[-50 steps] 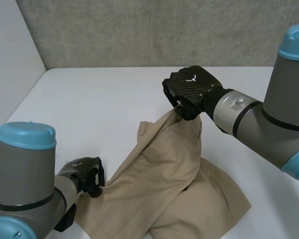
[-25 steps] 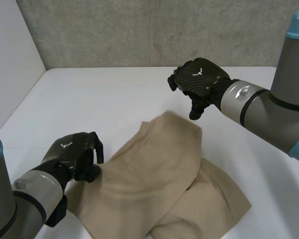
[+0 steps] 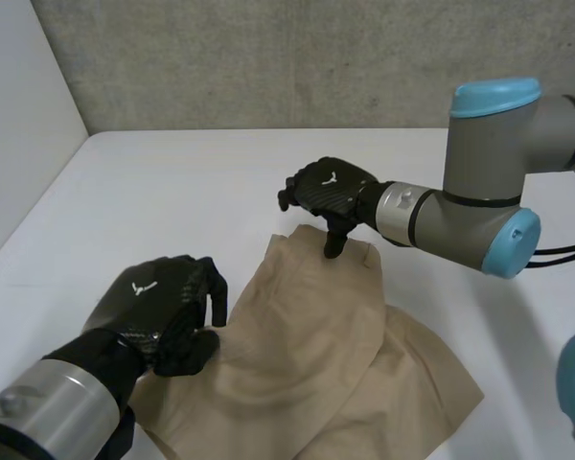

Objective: Fold the shorts.

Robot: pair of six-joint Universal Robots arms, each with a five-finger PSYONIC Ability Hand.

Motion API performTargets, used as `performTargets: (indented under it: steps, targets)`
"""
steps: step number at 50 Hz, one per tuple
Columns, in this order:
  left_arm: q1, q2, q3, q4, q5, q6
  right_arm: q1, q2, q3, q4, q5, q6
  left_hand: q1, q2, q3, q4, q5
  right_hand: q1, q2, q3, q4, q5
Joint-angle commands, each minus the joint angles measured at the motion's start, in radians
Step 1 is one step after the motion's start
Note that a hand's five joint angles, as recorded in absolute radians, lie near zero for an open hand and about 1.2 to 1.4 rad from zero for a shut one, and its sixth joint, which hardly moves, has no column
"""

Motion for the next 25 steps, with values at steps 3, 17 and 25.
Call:
performTargets:
  steps: [3,17,25]
  targets:
    - [-0.027,0.101,0.035,-0.025,0.001,0.093,0.021,0.082,-0.044,-0.001,-0.035,-0.066,0.259,0.201,0.21,0.201,0.249,0.051,-0.019,-0.005,0.002,-0.001]
    - [-0.028,0.133,0.015,-0.029,0.001,0.137,0.038,0.196,-0.126,-0.007,-0.034,-0.136,0.259,0.201,0.21,0.201,0.249,0.615,0.546,0.56,0.567,0.564]
    - [-0.007,0.092,0.045,-0.011,0.006,0.149,0.043,0.203,-0.234,-0.077,0.018,-0.131,0.259,0.201,0.21,0.201,0.249,1.015,0.946,0.96,0.967,0.964]
